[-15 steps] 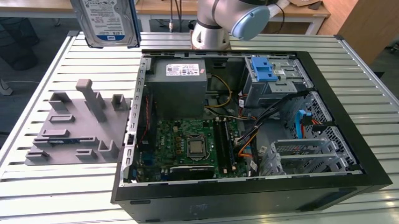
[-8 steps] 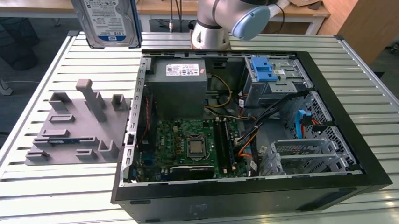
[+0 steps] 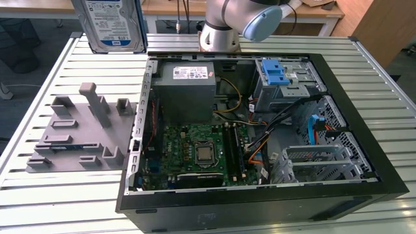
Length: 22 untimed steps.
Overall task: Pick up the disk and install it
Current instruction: 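Pick up the disk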
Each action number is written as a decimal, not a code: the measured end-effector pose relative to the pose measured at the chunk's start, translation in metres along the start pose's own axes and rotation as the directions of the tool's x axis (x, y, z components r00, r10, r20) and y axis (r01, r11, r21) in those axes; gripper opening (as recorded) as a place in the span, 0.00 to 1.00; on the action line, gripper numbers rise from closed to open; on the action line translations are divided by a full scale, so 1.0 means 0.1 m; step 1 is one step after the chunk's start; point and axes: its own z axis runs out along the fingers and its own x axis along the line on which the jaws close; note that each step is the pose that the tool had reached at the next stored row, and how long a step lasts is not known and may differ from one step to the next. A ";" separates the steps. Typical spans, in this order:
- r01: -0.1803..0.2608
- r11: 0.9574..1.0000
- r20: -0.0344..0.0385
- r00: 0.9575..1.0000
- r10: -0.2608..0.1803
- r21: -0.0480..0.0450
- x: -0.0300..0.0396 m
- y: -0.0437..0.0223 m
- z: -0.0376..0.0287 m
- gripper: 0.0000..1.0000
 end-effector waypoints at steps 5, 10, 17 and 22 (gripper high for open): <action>-0.001 1.000 0.000 1.000 0.001 0.000 0.003 -0.096 -0.002 0.36; -0.002 1.000 0.000 1.000 0.002 0.000 0.003 -0.123 -0.002 0.36; -0.002 1.000 0.000 1.000 0.002 0.000 0.003 -0.124 -0.002 0.36; -0.001 1.000 0.000 1.000 0.001 0.000 0.059 -0.124 -0.003 0.36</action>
